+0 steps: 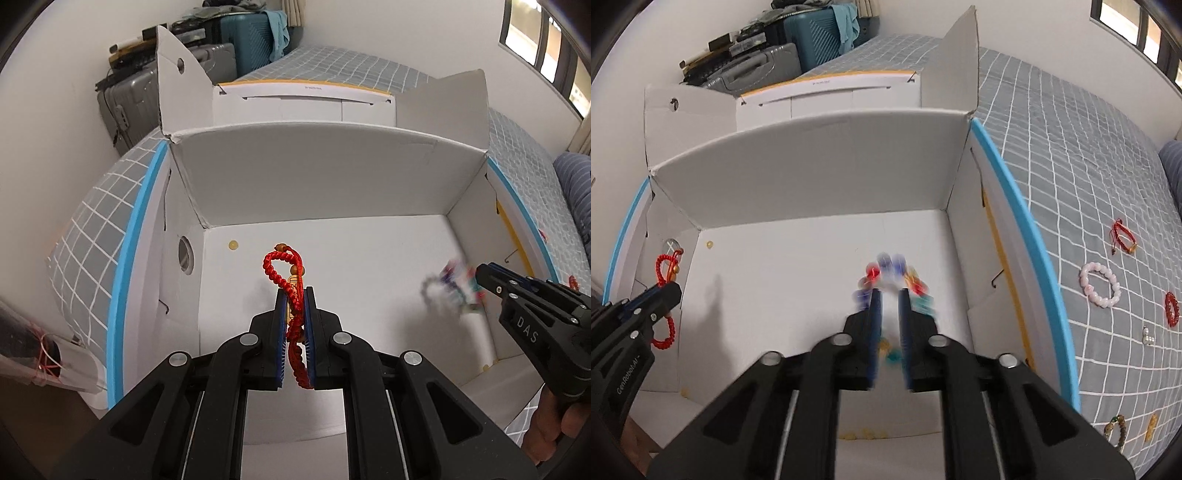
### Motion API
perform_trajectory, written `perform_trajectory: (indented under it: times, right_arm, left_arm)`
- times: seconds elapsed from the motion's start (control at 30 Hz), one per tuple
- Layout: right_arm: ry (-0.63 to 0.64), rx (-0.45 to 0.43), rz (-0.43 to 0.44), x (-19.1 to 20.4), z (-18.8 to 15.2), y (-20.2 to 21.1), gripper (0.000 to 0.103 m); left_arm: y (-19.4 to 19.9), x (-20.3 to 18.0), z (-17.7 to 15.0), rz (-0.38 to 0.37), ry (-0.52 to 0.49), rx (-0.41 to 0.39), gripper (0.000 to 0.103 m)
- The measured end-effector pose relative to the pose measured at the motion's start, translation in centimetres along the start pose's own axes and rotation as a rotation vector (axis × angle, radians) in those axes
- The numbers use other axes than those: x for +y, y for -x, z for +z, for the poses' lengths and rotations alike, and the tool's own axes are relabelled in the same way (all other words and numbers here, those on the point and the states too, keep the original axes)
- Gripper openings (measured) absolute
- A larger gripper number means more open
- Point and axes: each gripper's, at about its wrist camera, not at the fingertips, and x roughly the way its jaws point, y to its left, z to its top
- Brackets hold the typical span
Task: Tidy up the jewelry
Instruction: 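Open the left tool and the right tool to drop both bracelets into the box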
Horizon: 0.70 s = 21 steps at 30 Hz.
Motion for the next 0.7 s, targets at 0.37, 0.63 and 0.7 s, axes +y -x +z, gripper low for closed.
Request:
perform_trajectory:
  times: [0.37,0.63,0.7]
  right_arm:
    - [-0.011,-0.033,0.011,-0.3,0.3,1.5,0.048]
    - [0.008,-0.110,0.005,-0.2,0.1,4.0,0.079]
    - [0.005,-0.125,0.003,-0.5,0.1,4.6,0.087]
  left_arm:
    - [0.6,0.2,0.0,0.014,0.017,-0.002,0.033]
    - [2.3,0.2,-0.1,0.041,0.028,-0.060,0.068]
    - [2.9,0.1,0.0,0.042,0.031,-0.077,0.075]
